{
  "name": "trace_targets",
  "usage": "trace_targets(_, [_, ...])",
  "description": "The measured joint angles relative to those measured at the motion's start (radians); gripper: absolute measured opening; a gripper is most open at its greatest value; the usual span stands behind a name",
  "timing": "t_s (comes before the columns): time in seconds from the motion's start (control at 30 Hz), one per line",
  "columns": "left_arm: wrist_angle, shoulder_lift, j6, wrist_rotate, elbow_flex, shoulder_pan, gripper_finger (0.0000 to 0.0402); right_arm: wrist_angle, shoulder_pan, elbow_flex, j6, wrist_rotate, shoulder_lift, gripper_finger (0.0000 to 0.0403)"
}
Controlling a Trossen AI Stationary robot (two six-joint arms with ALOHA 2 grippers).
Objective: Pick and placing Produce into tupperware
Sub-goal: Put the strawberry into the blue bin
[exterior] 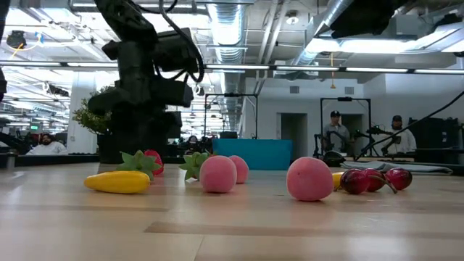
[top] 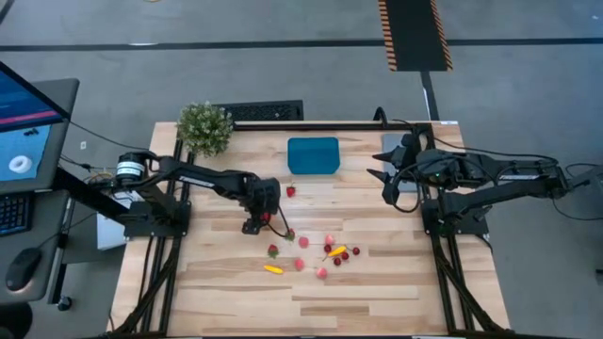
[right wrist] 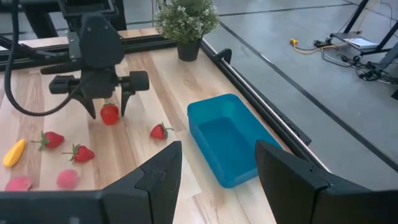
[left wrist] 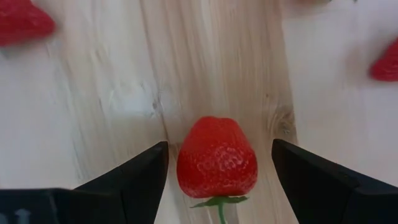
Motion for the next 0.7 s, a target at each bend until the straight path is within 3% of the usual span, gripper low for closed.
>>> trace_targets(0.37, [0.027,0.014,-0.002,-0.006,0.000,0.000,0.0274,0.000,0.000,0.000,-0.001,0.000,0.000,0.0225])
trace_targets(0.7, [0.019,0.013,-0.008,-0.001,0.000,0.000,0.0183,0.000,0.000,0.000,-0.001,0.000,0.000,0.0225])
